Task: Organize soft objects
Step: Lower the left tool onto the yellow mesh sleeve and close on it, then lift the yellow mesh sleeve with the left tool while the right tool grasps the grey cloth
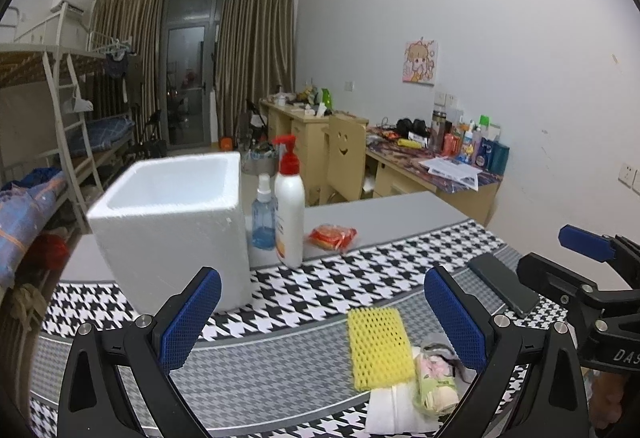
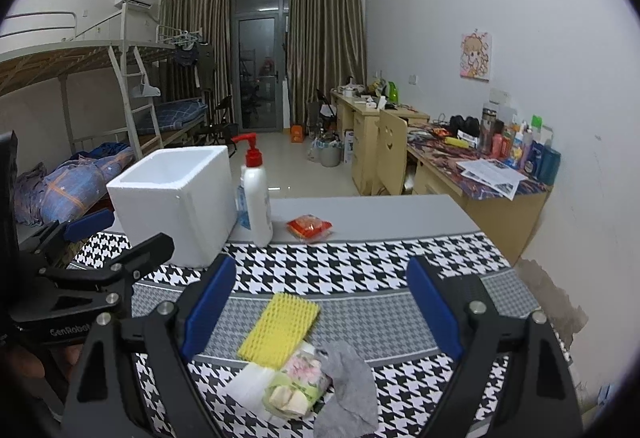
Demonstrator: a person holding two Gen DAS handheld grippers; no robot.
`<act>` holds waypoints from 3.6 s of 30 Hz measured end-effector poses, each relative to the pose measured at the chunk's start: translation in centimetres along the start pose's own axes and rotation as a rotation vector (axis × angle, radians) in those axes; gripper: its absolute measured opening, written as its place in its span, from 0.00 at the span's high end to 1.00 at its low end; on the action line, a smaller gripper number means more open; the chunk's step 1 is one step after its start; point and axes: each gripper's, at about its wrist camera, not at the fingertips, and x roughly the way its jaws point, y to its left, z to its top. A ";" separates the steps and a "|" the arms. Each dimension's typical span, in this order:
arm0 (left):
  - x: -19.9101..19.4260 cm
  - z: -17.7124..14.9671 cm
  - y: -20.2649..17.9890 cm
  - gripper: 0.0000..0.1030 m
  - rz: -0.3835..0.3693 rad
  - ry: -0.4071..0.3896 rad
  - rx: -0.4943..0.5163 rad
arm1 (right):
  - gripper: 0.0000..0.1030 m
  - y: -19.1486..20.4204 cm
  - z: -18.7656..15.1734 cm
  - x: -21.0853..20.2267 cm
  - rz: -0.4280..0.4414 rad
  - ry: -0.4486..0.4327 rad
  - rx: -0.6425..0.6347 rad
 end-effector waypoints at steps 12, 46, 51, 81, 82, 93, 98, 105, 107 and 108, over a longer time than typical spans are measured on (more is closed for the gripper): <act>3.7 -2.4 -1.1 0.01 -0.033 0.100 -0.009 | 0.12 -2.4 -3.0 1.4 -0.017 0.044 0.049; 12.1 -7.5 -1.9 0.14 -0.114 0.350 -0.031 | 0.12 -4.4 -8.1 5.1 -0.017 0.196 0.054; 13.2 -8.1 -2.3 0.27 -0.134 0.399 -0.018 | 0.12 -4.9 -8.7 5.6 -0.044 0.209 0.058; 11.8 -7.7 -2.4 0.90 -0.241 0.338 -0.035 | 0.58 -4.4 -11.6 8.7 0.008 0.356 0.016; 11.7 -7.7 -2.3 0.90 -0.244 0.333 -0.036 | 0.62 -4.4 -11.7 8.8 0.004 0.362 0.016; 8.2 -6.2 -2.7 0.90 -0.248 0.242 0.006 | 0.93 -5.1 -10.3 7.2 -0.011 0.316 0.065; 6.8 -5.4 -2.8 0.90 -0.231 0.212 0.009 | 0.93 -5.4 -9.0 5.8 -0.028 0.262 0.084; 4.7 -4.5 -3.1 0.90 -0.197 0.157 0.032 | 0.93 -5.1 -7.5 4.2 -0.023 0.200 0.081; 4.2 -4.3 -3.0 0.90 -0.188 0.145 0.035 | 0.93 -4.9 -7.3 3.9 -0.019 0.188 0.076; 4.0 -4.2 -3.0 0.90 -0.183 0.140 0.036 | 0.93 -4.8 -7.1 3.7 -0.017 0.179 0.075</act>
